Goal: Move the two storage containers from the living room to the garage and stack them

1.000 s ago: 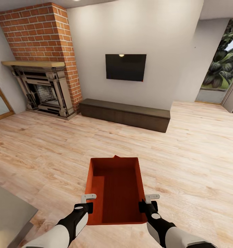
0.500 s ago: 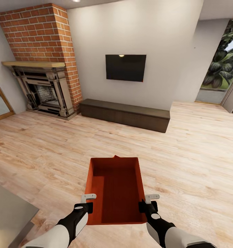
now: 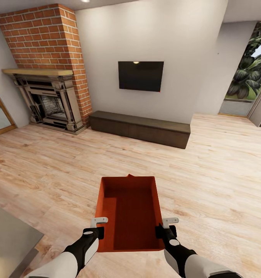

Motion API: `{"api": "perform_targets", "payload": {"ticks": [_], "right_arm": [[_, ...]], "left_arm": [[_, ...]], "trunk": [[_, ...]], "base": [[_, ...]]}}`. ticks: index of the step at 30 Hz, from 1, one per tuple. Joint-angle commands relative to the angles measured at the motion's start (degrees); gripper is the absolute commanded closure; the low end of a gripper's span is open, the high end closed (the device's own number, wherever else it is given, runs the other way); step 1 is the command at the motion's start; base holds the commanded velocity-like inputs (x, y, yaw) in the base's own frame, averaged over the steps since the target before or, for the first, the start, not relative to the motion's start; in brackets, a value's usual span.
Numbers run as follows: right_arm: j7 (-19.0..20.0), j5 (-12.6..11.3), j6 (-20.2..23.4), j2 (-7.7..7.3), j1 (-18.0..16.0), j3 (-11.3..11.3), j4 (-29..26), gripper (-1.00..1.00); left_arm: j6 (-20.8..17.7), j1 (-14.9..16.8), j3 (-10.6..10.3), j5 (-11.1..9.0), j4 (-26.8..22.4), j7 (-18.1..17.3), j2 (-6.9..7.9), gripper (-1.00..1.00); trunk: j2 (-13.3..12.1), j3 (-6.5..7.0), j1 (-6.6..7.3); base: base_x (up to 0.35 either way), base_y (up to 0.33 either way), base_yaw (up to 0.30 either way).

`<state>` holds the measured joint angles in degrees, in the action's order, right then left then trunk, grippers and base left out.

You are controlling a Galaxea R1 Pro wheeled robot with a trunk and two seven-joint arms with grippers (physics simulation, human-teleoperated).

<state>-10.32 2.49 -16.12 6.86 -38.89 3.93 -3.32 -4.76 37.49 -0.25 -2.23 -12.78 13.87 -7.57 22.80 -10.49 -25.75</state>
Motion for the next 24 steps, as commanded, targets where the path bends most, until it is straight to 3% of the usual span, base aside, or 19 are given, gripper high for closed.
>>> {"api": "perform_targets", "payload": {"ticks": [1,14,24], "right_arm": [[-0.7,-0.3,-0.3,-0.01,0.0,-0.8,0.0,1.00],[-0.8,-0.3,-0.4,0.05,0.0,-0.8,0.0,1.00],[-0.8,-0.3,-0.5,0.08,0.0,-0.8,0.0,1.00]], "left_arm": [[-0.3,0.0,1.7,-1.3,0.0,0.4,-0.07,1.00],[-0.3,0.0,1.7,-1.3,-0.2,0.4,-0.07,1.00],[-0.3,0.0,1.7,-1.3,-0.2,0.4,-0.07,1.00]], "trunk": [[0.1,-0.11,-0.03],[0.1,-0.05,-0.03],[0.1,0.75,-0.03]], "base": [[0.000,0.000,0.000],[0.000,0.000,0.000],[0.000,0.000,0.000]]}}
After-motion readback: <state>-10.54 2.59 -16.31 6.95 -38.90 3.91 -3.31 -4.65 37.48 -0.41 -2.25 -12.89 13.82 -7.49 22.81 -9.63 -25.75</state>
